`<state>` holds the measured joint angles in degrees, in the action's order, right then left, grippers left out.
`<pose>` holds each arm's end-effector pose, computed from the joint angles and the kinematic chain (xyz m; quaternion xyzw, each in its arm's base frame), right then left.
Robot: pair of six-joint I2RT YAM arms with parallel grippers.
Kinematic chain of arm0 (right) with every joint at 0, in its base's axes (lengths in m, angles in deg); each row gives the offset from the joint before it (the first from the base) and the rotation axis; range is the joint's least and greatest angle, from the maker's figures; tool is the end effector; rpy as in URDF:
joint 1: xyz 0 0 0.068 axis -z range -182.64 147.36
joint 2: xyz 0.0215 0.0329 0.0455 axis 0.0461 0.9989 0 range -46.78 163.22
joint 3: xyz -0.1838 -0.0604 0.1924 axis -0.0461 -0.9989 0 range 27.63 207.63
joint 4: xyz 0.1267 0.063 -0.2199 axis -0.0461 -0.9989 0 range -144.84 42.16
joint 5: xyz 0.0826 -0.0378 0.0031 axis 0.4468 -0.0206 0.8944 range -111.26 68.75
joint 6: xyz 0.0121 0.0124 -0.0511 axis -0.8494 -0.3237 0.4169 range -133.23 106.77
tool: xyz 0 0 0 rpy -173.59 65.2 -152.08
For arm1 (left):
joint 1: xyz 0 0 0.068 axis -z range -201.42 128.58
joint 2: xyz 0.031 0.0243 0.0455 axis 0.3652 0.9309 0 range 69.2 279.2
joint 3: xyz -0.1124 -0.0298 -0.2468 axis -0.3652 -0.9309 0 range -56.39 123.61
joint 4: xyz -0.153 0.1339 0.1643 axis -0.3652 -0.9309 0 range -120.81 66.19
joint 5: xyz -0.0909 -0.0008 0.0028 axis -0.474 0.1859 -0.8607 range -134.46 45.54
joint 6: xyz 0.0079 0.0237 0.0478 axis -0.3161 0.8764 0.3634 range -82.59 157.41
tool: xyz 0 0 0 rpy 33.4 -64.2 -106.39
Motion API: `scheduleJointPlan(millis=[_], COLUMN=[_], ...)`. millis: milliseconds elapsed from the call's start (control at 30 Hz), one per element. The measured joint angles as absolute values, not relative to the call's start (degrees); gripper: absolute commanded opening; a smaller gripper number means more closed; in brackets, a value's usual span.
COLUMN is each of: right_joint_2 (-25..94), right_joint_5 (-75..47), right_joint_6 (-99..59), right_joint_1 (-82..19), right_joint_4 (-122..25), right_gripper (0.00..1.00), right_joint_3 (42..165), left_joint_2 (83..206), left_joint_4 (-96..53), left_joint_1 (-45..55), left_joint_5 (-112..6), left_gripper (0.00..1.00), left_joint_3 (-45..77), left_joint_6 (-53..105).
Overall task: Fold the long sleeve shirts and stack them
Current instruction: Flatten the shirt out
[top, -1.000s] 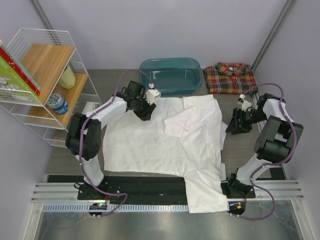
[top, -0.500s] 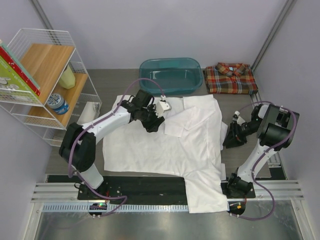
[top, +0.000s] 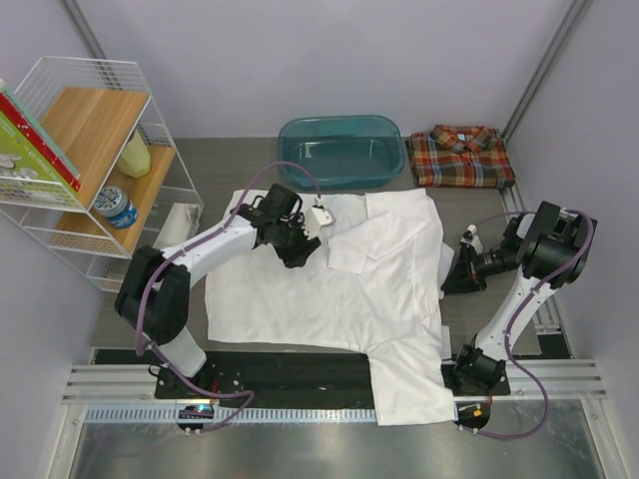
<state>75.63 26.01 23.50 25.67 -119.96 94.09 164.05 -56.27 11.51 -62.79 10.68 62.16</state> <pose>0.2658 -0.1136 0.0898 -0.0668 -0.8733 -0.4802 0.0482 0.2797 -0.1946 0.2219 0.4961 0.8161 -0.1716 0.2419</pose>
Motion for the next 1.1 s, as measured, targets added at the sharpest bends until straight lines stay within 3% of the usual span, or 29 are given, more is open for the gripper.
scheduleJointPlan(millis=[67,333,733,867,967,1100], right_joint_2=[75.9,72.4,58.6,58.7,59.0,58.7], right_joint_5=[26.4,23.8,8.7,5.5,3.8,3.5], right_joint_6=[24.4,25.3,22.8,22.4,23.4,25.3], right_joint_1=[25.7,28.1,29.9,27.8,26.9,26.6], right_joint_4=[-120.2,-122.5,-120.3,-119.0,-119.7,-121.8], right_gripper=[0.01,0.01,0.01,0.42,0.53,0.54], right_joint_3=[94.1,95.2,99.2,98.4,98.4,101.4], left_joint_2=[164.0,167.0,171.8,172.0,171.4,168.4], left_joint_4=[-56.3,-56.8,-57.0,-57.1,-58.4,-63.1], left_joint_1=[11.0,6.3,3.4,3.4,3.2,3.8], left_joint_5=[-62.1,-57.7,-52.3,-52.3,-55.0,-60.1], left_gripper=[0.49,0.41,0.37,0.46,0.52,0.51], left_joint_3=[10.6,7.9,7.8,8.2,8.3,9.2], left_joint_6=[62.4,64.8,67.7,67.9,68.3,68.2])
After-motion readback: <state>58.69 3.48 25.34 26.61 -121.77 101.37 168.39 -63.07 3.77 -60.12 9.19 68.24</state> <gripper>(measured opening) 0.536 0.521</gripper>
